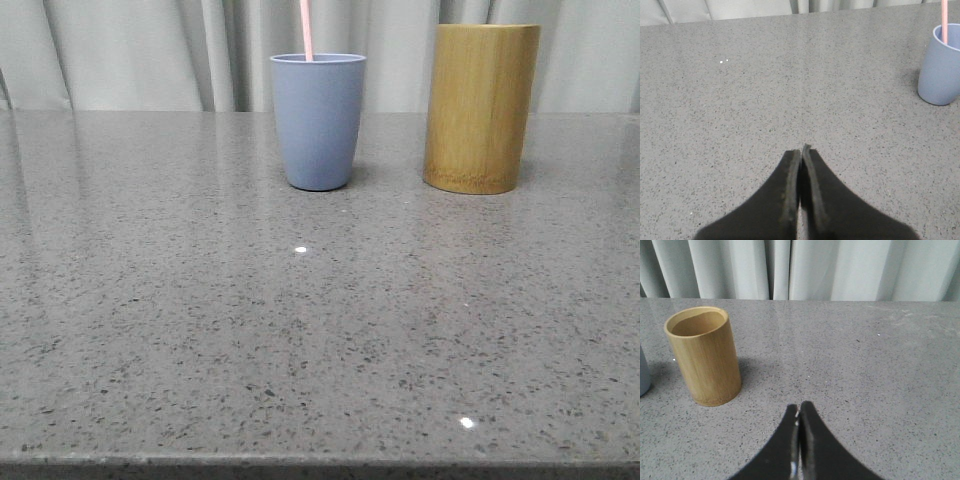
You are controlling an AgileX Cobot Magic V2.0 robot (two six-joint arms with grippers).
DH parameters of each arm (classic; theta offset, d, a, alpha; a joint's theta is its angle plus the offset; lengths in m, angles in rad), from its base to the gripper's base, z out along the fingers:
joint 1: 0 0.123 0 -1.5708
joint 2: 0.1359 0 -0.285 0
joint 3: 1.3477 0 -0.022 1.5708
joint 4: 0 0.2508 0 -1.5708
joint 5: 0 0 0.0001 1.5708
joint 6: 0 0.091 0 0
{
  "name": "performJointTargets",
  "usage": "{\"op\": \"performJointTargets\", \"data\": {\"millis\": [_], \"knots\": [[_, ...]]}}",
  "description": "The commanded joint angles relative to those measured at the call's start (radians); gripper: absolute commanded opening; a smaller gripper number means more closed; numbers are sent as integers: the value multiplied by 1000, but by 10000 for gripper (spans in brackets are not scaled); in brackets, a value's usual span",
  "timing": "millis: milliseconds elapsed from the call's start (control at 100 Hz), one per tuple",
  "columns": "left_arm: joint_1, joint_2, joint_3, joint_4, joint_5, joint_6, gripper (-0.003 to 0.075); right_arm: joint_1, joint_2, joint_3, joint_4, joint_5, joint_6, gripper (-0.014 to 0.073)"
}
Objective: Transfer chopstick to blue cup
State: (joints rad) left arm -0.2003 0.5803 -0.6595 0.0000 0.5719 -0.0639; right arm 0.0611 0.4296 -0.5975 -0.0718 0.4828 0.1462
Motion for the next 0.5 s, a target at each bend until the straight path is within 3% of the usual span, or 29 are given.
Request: {"op": "performJointTargets", "data": {"millis": [0,490], "knots": [[2,-30,-1,-8,-91,-12,-19,-5,-41,2,-14,-83,1,-101],[2,-70,32,-15,-96,-12,-19,-5,-95,33,-9,-81,1,-102]]}}
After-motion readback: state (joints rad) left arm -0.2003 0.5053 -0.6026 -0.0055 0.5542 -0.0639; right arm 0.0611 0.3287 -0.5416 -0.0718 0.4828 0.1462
